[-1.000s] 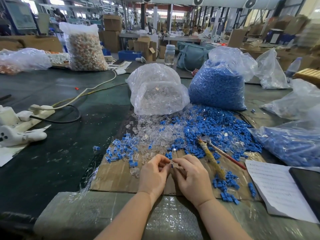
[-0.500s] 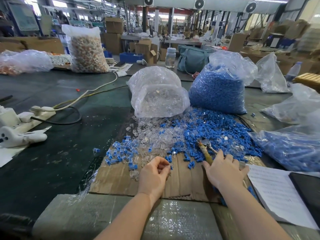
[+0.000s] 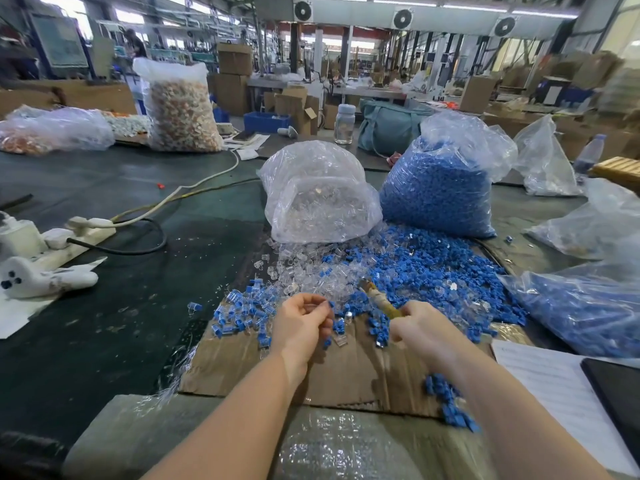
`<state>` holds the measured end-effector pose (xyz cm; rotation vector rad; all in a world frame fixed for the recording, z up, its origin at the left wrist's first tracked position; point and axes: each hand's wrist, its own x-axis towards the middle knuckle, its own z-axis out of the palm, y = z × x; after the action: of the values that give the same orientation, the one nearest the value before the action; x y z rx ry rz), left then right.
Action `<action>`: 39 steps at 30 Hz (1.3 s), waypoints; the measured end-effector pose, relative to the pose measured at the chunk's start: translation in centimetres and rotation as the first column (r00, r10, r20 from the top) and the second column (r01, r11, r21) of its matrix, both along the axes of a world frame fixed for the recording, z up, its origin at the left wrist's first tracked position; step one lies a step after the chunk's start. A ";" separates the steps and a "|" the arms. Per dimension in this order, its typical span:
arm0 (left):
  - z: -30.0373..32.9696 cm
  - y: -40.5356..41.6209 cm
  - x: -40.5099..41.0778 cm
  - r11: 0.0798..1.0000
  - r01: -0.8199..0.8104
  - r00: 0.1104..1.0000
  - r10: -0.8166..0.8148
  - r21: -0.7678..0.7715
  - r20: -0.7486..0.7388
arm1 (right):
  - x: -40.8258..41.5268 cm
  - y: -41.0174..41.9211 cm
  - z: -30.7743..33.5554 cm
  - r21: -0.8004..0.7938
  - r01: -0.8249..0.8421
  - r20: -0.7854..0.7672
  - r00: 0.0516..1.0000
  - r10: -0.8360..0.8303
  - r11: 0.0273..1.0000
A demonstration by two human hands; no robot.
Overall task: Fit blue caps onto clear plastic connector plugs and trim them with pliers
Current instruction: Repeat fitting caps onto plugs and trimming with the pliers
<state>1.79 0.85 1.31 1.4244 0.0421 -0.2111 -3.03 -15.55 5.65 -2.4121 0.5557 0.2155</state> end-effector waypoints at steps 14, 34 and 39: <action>1.0 0.0 1.5 0.997 -0.057 0.998 0.055 -0.049 -0.035 | -2.0 1.8 1.5 0.696 -0.041 -0.066 0.991 0.121 0.717; 2.2 0.1 1.9 0.990 -0.073 0.997 0.076 0.121 -0.021 | -1.9 2.6 1.3 0.459 -0.160 -0.066 0.975 0.213 0.874; 2.1 0.4 1.7 0.990 -0.077 0.997 0.080 0.116 -0.024 | -1.5 2.5 1.2 0.408 -0.199 -0.054 0.969 0.241 0.891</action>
<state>3.50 1.22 3.43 1.5311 0.1355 -0.1664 -4.54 -13.01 6.84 -2.0644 0.2470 0.5049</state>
